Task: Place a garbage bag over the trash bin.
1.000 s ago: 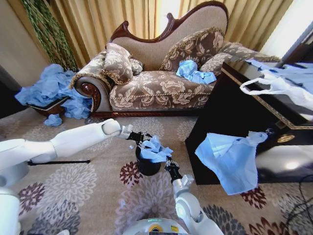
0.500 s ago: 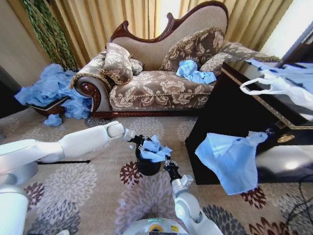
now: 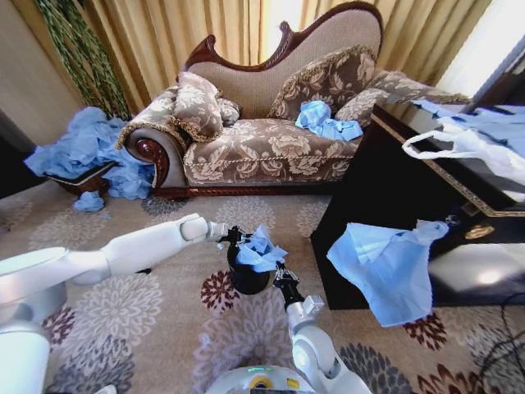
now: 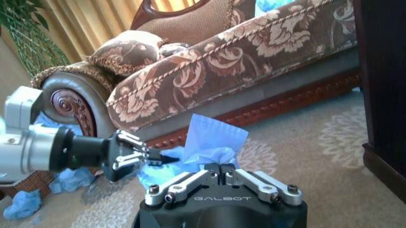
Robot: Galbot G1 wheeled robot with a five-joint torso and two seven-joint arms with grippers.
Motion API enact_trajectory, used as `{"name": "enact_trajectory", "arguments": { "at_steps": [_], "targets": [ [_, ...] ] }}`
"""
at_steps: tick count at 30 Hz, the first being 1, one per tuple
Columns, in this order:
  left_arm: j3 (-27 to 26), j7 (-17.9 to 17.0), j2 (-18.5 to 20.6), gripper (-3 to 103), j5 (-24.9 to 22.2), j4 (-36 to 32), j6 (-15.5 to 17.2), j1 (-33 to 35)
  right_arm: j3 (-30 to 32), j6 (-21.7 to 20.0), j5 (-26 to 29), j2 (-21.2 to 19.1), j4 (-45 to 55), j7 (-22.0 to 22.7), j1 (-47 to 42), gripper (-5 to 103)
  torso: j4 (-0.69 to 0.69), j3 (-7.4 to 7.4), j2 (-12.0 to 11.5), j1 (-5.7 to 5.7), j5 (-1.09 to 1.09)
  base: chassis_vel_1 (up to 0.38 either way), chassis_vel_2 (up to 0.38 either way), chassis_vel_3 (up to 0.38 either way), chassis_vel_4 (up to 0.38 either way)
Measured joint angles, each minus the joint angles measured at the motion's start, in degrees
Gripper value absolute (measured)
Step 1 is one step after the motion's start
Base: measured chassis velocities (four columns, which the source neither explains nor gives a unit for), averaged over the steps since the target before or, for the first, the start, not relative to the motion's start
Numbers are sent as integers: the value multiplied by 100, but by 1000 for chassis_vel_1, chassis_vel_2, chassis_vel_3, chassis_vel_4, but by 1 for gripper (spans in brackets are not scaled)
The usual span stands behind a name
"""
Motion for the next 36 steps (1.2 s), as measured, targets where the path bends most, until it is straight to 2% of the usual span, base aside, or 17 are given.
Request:
{"name": "enact_trajectory", "arguments": {
  "at_steps": [1, 2, 3, 4, 5, 7, 8, 10, 11, 14, 18, 22, 25, 26, 29, 31, 36],
  "targets": [
    [0, 0, 0, 1, 0, 0, 0, 0, 0, 0, 0, 0, 0, 0, 0, 0, 0, 0, 0, 0, 0, 0, 0, 0, 0],
    [-89, -280, 63, 0, -222, -111, 152, 97, -1, 9, 0, 2, -5, 5, 0, 0, 1, 0, 0, 0, 1, 0, 0, 0, 0],
    [-360, -836, 186, 0, -698, -326, 424, 353, -3, 22, 0, 3, -23, 12, -1, 0, 0, 0, 0, 0, 1, 0, 0, 0, 0],
    [-504, -1084, 250, 0, -966, -430, 531, 482, -2, 32, 0, 3, -34, 14, -3, 0, 1, 0, 0, 0, 0, 0, 0, 0, 0],
    [-504, -1084, 250, 0, -966, -430, 531, 482, -2, 32, 0, 3, -34, 14, -3, 0, 1, 0, 0, 0, 0, 0, 0, 0, 0],
    [-1230, -1861, 491, 0, -2063, -844, 836, 1037, 22, 72, -14, 3, -102, 22, -17, 0, 1, 0, 0, 0, -1, 0, 0, 0, 0],
    [-1230, -1861, 491, 0, -2063, -844, 836, 1037, 22, 72, -14, 3, -102, 22, -17, 0, 1, 0, 0, 0, -1, 0, 0, 0, 0],
    [-1939, -2256, 665, 0, -2894, -1165, 1036, 1530, 50, 88, -24, -6, -133, 24, -81, 0, 0, 0, 0, 0, 1, 0, 0, 0, 0],
    [-1939, -2256, 665, 0, -2894, -1165, 1036, 1530, 50, 88, -24, -6, -133, 24, -81, 0, 0, 0, 0, 0, 1, 0, 0, 0, 0],
    [-2844, -2589, 962, 0, -3881, -1672, 1273, 2498, 33, 87, -24, -23, -127, 23, -247, 0, 0, 0, 0, 0, -2, 0, 0, 0, 0],
    [-3424, -2630, 1237, 0, -4171, -2107, 1245, 3305, -73, 128, -125, -20, -127, 24, -424, 0, 4, -1, 0, -1, 1, 0, 0, 0, 0],
    [-3954, -2679, 1219, 0, -4237, -2327, 1137, 3888, -89, 255, -251, -22, -55, 97, -630, 0, -5, 0, 0, 0, 0, 0, 0, 0, 0],
    [-4540, -2868, 1140, 0, -4391, -2554, 1077, 4476, -118, 253, -254, -20, 77, 161, -693, -2, -1, -1, 0, 0, 1, 0, 0, 0, 0],
    [-4864, -3003, 1087, 0, -4543, -2722, 1071, 4855, -156, 161, -234, -25, 150, 236, -658, 8, 1, 0, 0, -1, -2, 0, 0, 0, 0],
    [-5261, -3108, 1050, 0, -4766, -2943, 1066, 5325, -204, -27, -132, -26, 175, 429, -477, 14, 2, 0, 0, 0, -1, 0, 0, 0, 0],
    [-5491, -3169, 1045, 0, -4922, -3149, 1057, 5684, -131, -436, 231, -21, 160, 667, -147, 24, 3, -1, 0, -1, 1, 0, 0, 0, 0],
    [-5384, -3160, 905, 0, -5022, -3162, 1036, 5633, 162, -940, 704, -8, 300, 992, 42, 41, -4, 0, -1, 0, 0, 0, 0, 0, 0]
  ]
}}
